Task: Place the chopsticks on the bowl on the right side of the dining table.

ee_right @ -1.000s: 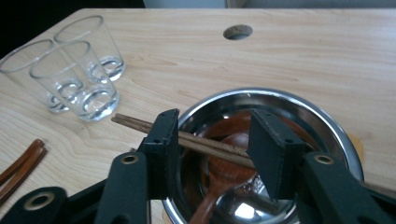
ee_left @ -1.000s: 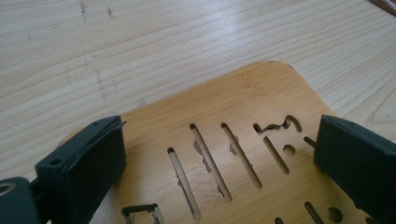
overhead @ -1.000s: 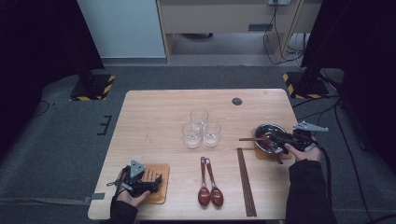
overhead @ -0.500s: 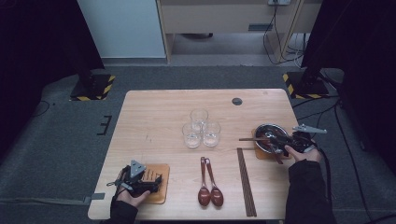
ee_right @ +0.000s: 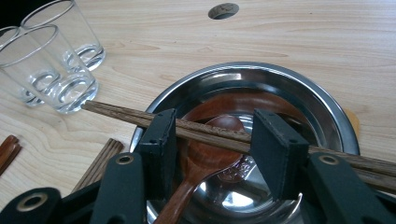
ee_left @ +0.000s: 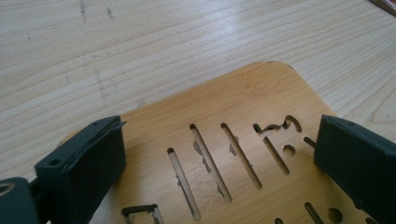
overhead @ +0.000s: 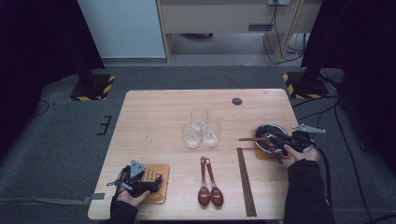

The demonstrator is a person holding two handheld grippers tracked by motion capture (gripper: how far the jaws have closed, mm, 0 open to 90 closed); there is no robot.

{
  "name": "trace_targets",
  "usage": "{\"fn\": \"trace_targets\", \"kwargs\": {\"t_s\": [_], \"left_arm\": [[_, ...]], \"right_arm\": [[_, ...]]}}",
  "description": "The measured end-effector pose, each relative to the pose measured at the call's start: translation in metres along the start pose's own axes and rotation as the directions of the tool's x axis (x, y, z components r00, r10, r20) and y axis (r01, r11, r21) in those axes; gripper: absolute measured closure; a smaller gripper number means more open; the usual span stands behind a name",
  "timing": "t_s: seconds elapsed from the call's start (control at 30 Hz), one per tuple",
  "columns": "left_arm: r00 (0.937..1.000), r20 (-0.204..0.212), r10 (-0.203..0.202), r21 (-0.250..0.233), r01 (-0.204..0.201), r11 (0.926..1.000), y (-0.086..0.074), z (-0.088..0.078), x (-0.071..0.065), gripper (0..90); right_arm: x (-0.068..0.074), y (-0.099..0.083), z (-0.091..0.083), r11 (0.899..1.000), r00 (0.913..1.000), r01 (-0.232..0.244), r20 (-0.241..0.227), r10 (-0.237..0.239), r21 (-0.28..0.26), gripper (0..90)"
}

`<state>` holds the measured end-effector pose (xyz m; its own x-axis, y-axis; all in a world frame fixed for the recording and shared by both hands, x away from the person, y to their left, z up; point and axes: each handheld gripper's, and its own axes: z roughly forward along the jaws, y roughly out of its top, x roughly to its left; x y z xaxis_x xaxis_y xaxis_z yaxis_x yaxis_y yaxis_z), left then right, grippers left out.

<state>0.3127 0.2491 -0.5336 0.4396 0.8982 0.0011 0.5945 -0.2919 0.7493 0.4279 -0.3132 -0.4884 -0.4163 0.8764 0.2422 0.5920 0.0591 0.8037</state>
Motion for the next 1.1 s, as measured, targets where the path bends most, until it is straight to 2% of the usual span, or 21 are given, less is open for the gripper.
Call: {"fn": "trace_targets", "kwargs": {"t_s": [0.33, 0.43, 0.87, 1.1], "left_arm": [[1.0000, 0.000, 0.000, 0.000, 0.000, 1.0000, 0.000, 0.000, 0.000, 1.2], [1.0000, 0.000, 0.000, 0.000, 0.000, 1.0000, 0.000, 0.000, 0.000, 1.2], [1.0000, 0.000, 0.000, 0.000, 0.000, 1.0000, 0.000, 0.000, 0.000, 1.2], [1.0000, 0.000, 0.000, 0.000, 0.000, 1.0000, 0.000, 0.000, 0.000, 1.2]], "right_arm": [[-0.001, 0.000, -0.001, 1.000, 0.9999, -0.013, 0.002, 0.013, -0.003, 49.7], [0.001, 0.002, -0.003, 1.000, 0.9998, -0.015, -0.011, 0.015, -0.023, 49.4], [0.010, 0.014, -0.014, 0.997, 0.9992, 0.013, -0.036, -0.016, -0.075, 47.1], [0.017, 0.022, -0.019, 0.995, 0.9974, 0.021, -0.066, -0.028, -0.100, 44.6]]}}
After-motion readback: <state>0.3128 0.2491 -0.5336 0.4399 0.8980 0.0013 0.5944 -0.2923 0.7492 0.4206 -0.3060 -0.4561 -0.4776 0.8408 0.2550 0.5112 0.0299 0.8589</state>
